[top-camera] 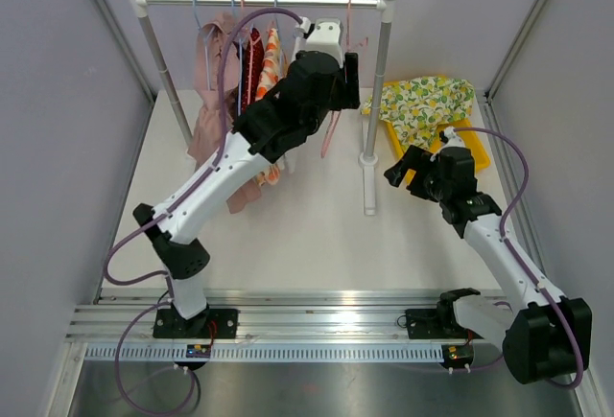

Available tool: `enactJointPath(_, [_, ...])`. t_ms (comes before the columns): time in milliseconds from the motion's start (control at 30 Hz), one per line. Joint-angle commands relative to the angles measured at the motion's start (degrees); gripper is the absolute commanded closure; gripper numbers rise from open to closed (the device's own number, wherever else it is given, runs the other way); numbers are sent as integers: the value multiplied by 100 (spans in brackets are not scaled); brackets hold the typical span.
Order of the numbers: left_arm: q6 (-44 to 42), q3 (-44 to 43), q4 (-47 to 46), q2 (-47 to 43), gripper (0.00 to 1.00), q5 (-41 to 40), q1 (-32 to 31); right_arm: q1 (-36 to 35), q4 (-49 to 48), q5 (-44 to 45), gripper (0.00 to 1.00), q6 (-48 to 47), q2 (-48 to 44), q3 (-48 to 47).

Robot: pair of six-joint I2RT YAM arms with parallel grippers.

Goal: Remove the skirt from the hanger

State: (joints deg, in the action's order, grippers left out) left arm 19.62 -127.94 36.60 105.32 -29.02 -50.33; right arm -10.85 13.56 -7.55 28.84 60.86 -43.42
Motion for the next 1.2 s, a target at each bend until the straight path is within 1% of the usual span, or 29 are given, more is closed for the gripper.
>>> enactJointPath(0, [-71, 49, -83, -1082, 27, -25, -74, -84, 76, -176, 1, 95, -232, 88])
enactJointPath(67, [-168, 339, -83, -1529, 16, -296, -74, -101, 111, -176, 1, 95, -285, 123])
enactJointPath(200, [-458, 884, -100, -2127, 15, -754, -48, -136, 243, -168, 1, 60, -408, 149])
enactJointPath(400, [-459, 1517, -4, -2472, 14, -860, 198, -145, 393, -150, 1, 52, -593, 211])
enactJointPath(533, [-485, 1649, -4, -2402, 17, -790, 356, -145, 533, -124, 1, 25, -716, 211])
enactJointPath(667, [-459, 1597, -39, -2209, 18, -492, 550, -145, 691, -62, 1, -27, -830, 220])
enactJointPath(900, [-319, 1228, 66, -1699, 20, -140, 962, -163, 779, -62, 1, 16, -935, 255])
enactJointPath(933, [-283, 1149, 101, -1647, 20, 43, 1024, -154, 788, -71, 1, 8, -936, 255])
enactJointPath(1033, [-134, 1052, 163, -1418, 27, 308, 1209, -163, 788, -54, 1, 16, -962, 281])
enactJointPath(1067, [-116, 1043, 163, -1357, 33, 370, 1244, -154, 771, -53, 0, 8, -962, 299])
enactJointPath(1100, [-64, 1034, 163, -1252, 36, 422, 1262, -163, 762, -45, 1, 8, -962, 308])
enactJointPath(1167, [-28, 982, 163, -1137, 47, 563, 1323, -154, 745, -45, 1, 8, -936, 316])
